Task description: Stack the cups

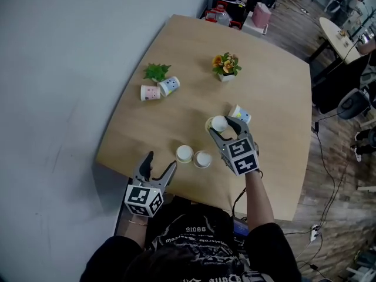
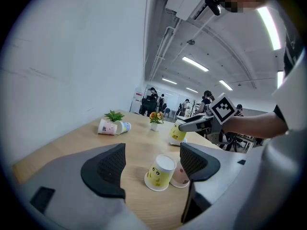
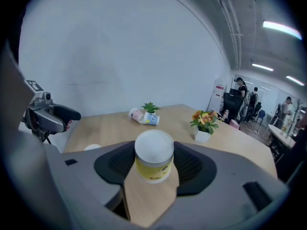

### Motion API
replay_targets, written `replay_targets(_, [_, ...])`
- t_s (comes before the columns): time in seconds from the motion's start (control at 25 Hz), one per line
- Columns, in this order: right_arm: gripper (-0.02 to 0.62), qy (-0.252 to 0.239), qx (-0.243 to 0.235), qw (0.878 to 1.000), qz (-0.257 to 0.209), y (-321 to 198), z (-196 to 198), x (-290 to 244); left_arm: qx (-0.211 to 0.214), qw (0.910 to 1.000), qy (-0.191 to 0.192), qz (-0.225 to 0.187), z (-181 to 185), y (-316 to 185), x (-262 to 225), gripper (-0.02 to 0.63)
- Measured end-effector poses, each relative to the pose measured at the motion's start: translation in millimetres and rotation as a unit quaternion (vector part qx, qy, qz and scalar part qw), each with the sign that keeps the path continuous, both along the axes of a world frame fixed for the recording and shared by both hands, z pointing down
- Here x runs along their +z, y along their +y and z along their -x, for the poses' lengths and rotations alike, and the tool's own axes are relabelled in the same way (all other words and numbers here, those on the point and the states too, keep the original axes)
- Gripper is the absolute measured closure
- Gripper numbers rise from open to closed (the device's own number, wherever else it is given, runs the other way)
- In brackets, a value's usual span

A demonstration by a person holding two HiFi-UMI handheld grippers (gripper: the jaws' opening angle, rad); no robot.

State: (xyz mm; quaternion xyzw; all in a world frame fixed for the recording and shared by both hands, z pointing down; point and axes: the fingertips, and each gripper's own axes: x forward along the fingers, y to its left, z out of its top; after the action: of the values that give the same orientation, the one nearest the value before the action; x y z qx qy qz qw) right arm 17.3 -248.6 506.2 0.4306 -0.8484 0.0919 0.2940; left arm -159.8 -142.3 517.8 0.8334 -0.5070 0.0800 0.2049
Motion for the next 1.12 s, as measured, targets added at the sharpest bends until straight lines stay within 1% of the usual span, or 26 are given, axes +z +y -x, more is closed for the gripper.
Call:
replay_targets(0.16, [0.337, 0.004, 0.019, 1.0, 0.005, 22, -19, 1, 0.005, 1.0, 0.007, 0.0, -5, 5, 0, 0.241])
replay_targets(0.32, [0.337, 0.009, 0.035, 0.999, 0.012, 45, -29, 7, 0.018, 0.9998, 0.011, 0.0, -7, 9, 0, 0.241])
replay_targets(0.52, [0.337, 0.007, 0.056, 0.998, 0.027, 76, -38, 24, 0.022, 0.9997, 0.008, -0.005, -9, 10, 1, 0.241])
replay_targets(0.64, [0.337, 0.01, 0.066, 0.997, 0.037, 94, -44, 34, 0.032, 0.9994, 0.008, -0.009, -16, 9, -1, 0.241])
replay_targets(0.96, [0.337, -0.006, 0.08, 0.995, 0.066, 128, -43, 60, 0.039, 0.9991, 0.006, -0.014, -21, 8, -5, 0.241])
replay_targets(1.12, [0.337, -0.008, 0.076, 0.995, 0.07, 133, -40, 70, 0.038, 0.9992, 0.002, -0.011, -19, 10, -4, 0.241])
